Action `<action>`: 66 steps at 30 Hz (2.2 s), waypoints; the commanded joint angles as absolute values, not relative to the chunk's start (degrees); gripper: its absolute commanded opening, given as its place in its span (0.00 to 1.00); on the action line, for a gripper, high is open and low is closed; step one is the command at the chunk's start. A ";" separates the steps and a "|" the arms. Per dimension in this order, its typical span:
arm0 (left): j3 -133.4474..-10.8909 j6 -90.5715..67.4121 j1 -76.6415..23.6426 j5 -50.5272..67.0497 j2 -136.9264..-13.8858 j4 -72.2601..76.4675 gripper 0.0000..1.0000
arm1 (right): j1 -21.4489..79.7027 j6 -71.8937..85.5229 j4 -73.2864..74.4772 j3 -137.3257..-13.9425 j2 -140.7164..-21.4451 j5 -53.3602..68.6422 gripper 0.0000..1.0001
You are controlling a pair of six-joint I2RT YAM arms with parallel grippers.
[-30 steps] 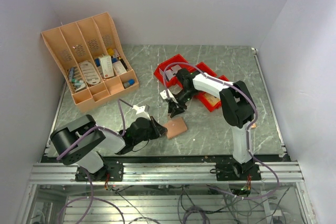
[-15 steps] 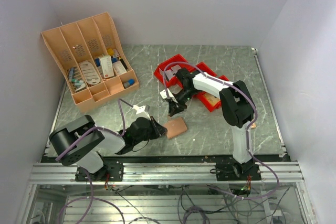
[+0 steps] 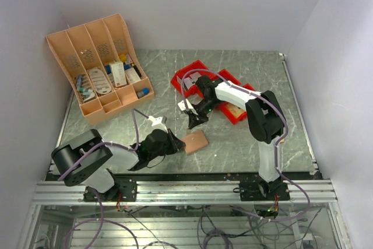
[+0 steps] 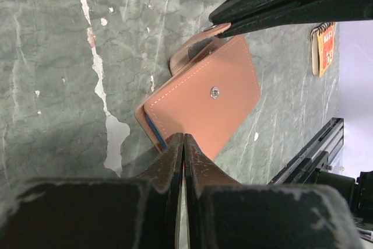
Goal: Put the credit cards into the card holder
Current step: Close the card holder at the center of the board.
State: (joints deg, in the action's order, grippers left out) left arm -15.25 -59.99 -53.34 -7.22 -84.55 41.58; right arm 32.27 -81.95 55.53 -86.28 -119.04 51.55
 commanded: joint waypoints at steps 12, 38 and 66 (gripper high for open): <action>-22.88 -57.83 -53.04 -1.63 -84.13 38.42 0.13 | 33.09 -79.63 50.80 -78.65 -110.38 50.14 0.00; -18.42 -62.67 -52.61 -6.24 -93.40 41.25 0.07 | 38.93 -78.99 36.49 -60.13 -97.31 35.28 0.00; -16.90 -63.44 -52.31 -3.75 -97.92 47.75 0.07 | 42.53 -74.74 26.18 -54.62 -92.75 24.11 0.00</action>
